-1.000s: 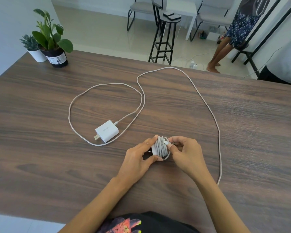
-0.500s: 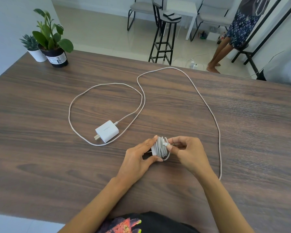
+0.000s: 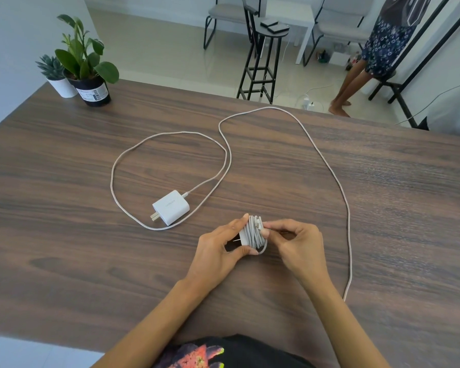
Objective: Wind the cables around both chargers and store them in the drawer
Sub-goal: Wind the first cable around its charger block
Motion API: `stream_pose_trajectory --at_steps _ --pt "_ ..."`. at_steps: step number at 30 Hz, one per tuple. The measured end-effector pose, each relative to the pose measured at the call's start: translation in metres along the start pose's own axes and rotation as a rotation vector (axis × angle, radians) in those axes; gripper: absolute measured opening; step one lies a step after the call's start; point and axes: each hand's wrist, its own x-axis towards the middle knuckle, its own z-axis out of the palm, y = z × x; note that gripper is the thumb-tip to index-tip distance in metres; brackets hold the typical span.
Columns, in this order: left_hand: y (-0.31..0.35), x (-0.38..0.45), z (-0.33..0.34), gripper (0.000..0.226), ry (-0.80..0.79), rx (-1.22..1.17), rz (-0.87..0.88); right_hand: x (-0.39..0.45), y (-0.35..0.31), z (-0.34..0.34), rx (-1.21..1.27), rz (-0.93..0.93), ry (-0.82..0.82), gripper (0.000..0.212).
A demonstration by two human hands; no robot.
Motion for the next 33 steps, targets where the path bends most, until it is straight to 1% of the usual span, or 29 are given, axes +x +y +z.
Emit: stream_pose_trajectory --at_steps 3,4,9,11,16,20,24,26,29,33 --pt "0.0 0.0 -0.001 0.07 0.005 -0.019 -0.016 -0.003 0.0 0.001 -0.041 -0.07 0.017 0.035" --pt "0.0 0.0 -0.001 0.07 0.003 -0.018 -0.014 -0.003 0.001 0.0 -0.034 -0.065 0.024 0.036" --pt "0.001 -0.001 -0.001 0.069 -0.019 -0.009 0.009 0.0 0.002 -0.002 0.001 -0.002 0.08 0.025" --pt "0.001 -0.001 -0.002 0.07 -0.022 -0.007 0.016 0.0 0.001 0.0 0.016 -0.002 0.088 0.023" --pt "0.002 -0.001 -0.002 0.069 -0.021 0.006 0.022 -0.001 0.003 0.005 -0.053 -0.024 0.095 0.017" --pt "0.002 0.0 -0.002 0.069 -0.024 0.012 0.024 -0.003 0.007 0.007 -0.076 -0.078 0.116 0.021" --pt "0.003 -0.001 -0.002 0.07 -0.018 -0.005 0.011 -0.003 0.004 0.002 -0.107 -0.077 0.09 0.017" --pt "0.003 -0.001 -0.001 0.07 -0.017 -0.011 0.002 -0.005 0.003 0.002 -0.029 -0.049 0.077 0.021" --pt "0.003 -0.001 -0.001 0.069 -0.021 0.005 0.013 -0.007 0.002 0.005 0.08 -0.018 0.109 0.026" --pt "0.002 -0.002 -0.001 0.07 -0.023 0.013 0.016 -0.01 0.0 0.007 0.102 -0.043 0.099 0.028"
